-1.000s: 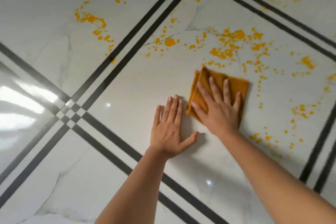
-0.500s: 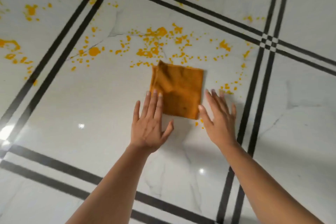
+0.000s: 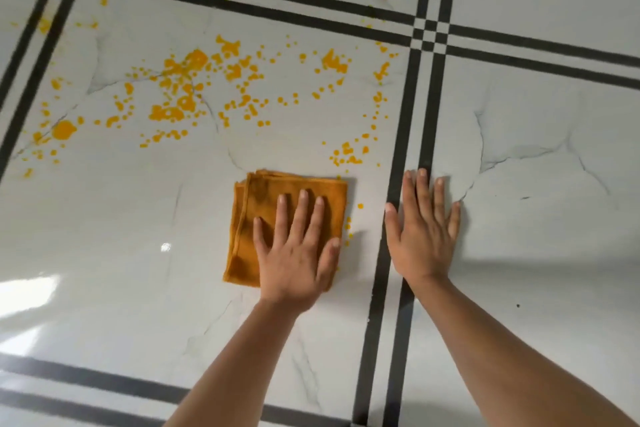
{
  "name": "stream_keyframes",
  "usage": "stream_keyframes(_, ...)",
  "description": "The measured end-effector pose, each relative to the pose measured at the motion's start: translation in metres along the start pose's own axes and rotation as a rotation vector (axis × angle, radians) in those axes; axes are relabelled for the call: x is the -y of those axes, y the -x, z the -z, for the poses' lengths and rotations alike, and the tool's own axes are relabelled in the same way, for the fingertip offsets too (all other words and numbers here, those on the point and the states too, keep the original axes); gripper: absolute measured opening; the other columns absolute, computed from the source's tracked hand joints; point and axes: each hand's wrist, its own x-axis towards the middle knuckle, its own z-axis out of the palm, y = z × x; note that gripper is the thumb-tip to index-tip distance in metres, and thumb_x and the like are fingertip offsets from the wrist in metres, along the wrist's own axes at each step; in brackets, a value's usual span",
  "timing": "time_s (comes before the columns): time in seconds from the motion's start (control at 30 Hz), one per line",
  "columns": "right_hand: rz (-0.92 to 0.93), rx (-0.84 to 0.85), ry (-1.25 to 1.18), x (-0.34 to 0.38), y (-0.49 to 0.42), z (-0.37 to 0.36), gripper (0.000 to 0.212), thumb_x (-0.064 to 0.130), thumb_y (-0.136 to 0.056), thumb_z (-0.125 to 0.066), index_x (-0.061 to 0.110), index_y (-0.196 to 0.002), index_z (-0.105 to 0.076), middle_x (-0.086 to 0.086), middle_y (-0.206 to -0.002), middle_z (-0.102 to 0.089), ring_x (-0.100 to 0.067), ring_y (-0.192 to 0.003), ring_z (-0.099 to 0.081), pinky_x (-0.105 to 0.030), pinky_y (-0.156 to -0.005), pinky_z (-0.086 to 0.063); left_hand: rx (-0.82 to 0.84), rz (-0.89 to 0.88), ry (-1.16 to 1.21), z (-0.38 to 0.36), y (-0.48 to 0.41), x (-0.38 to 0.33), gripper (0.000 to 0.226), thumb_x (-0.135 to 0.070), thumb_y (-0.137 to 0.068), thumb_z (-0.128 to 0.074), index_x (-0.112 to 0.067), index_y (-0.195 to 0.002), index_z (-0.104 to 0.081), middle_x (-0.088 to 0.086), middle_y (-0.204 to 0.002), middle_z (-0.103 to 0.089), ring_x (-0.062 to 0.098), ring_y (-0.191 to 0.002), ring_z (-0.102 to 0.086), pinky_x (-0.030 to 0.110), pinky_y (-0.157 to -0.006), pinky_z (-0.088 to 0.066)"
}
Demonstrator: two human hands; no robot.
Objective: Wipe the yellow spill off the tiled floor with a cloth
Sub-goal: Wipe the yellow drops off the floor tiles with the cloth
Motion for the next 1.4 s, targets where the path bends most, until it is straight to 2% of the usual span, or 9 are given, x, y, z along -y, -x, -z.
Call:
stream_keyframes(0.1,0.011,0.012,0.011,-0.002,0.000,-0.001,0.057,0.046,-0.095,-0.027,0.021,-0.147,-0.027,-0.002,-0.154,-0.025,-0.022,-0.143,-0.016,-0.049,-0.113,-0.009,-0.007,0.049,0.040,0.002,-0.012,0.011,0.062,-0.061,-0.089,-0.018,-0.037,-0.146,-0.023,-0.006,-0.156,-0.015,0.019,-0.144,-0.009,0.055,-0.107,-0.016)
stream_keyframes(0.23,0.007,0.003,0.015,-0.001,-0.001,-0.002,0.057,0.046,-0.095,-0.027,0.021,-0.147,-0.027,-0.001,-0.153,-0.026,-0.022,-0.143,-0.015,-0.049,-0.113,-0.009,-0.041,0.107,-0.028,-0.011,-0.003,-0.015,0.060,-0.059,-0.089,-0.024,-0.038,-0.145,-0.023,0.000,-0.155,-0.022,0.030,-0.143,-0.012,0.068,-0.104,-0.005)
stream_keyframes(0.43,0.021,0.004,0.004,-0.002,-0.002,-0.003,0.058,0.047,-0.095,-0.026,0.020,-0.147,-0.027,-0.002,-0.154,-0.026,-0.023,-0.143,-0.014,-0.049,-0.113,-0.008,-0.050,0.043,-0.087,-0.020,0.002,-0.033,0.061,-0.062,-0.090,-0.021,-0.041,-0.146,-0.014,0.002,-0.156,-0.017,0.034,-0.143,-0.008,0.068,-0.105,0.001)
stream_keyframes(0.57,0.036,0.032,-0.073,-0.004,-0.006,0.006,0.058,0.049,-0.095,-0.022,0.021,-0.145,-0.032,-0.003,-0.151,-0.030,-0.025,-0.142,-0.021,-0.050,-0.112,-0.015,-0.077,0.227,-0.015,-0.013,-0.035,-0.041,0.062,-0.064,-0.089,-0.018,-0.043,-0.146,-0.003,-0.001,-0.158,-0.002,0.031,-0.144,0.007,0.067,-0.106,0.005)
stream_keyframes(0.77,0.059,0.091,-0.082,-0.019,-0.033,0.016,0.062,0.051,-0.094,-0.014,0.023,-0.147,-0.023,-0.002,-0.155,-0.021,-0.023,-0.144,-0.011,-0.047,-0.114,-0.009,-0.009,0.050,-0.097,-0.020,-0.023,-0.049,0.064,-0.070,-0.086,-0.006,-0.046,-0.145,0.004,-0.003,-0.158,0.003,0.030,-0.143,0.010,0.066,-0.106,0.008)
stream_keyframes(0.9,0.041,0.092,-0.104,-0.022,-0.062,0.013,0.061,0.050,-0.094,-0.016,0.023,-0.148,-0.019,-0.001,-0.156,-0.016,-0.022,-0.145,-0.006,-0.045,-0.114,-0.002,-0.067,0.192,-0.052,-0.010,-0.069,-0.060,0.067,-0.070,-0.085,-0.006,-0.044,-0.145,0.006,-0.002,-0.158,0.006,0.030,-0.143,0.013,0.066,-0.106,0.008)
stream_keyframes(1.03,0.064,0.078,-0.071,-0.028,-0.092,0.014,0.061,0.051,-0.095,-0.013,0.022,-0.148,-0.019,-0.002,-0.156,-0.016,-0.023,-0.145,-0.008,-0.047,-0.114,-0.003,-0.034,0.023,-0.108,-0.008,-0.081,-0.060,0.065,-0.070,-0.085,-0.012,-0.047,-0.144,0.002,-0.003,-0.158,0.001,0.030,-0.144,0.010,0.067,-0.106,0.006)
stream_keyframes(1.2,-0.005,0.102,-0.102,-0.027,-0.150,0.020,0.057,0.049,-0.098,-0.018,0.023,-0.149,-0.012,-0.001,-0.158,-0.009,-0.023,-0.145,0.001,-0.045,-0.115,0.001,-0.092,0.138,-0.036,0.001,-0.132,-0.070,0.064,-0.069,-0.087,-0.013,-0.045,-0.145,0.001,-0.002,-0.158,0.002,0.030,-0.144,0.010,0.068,-0.106,0.004)
stream_keyframes(1.4,0.016,0.031,-0.029,-0.028,-0.158,0.006,0.062,0.053,-0.096,-0.018,0.022,-0.149,-0.015,-0.004,-0.157,-0.013,-0.026,-0.145,-0.005,-0.048,-0.115,-0.004,-0.034,0.042,-0.105,0.011,-0.178,-0.068,0.066,-0.073,-0.084,-0.005,-0.047,-0.143,0.011,-0.004,-0.158,0.009,0.029,-0.143,0.014,0.065,-0.107,0.007)
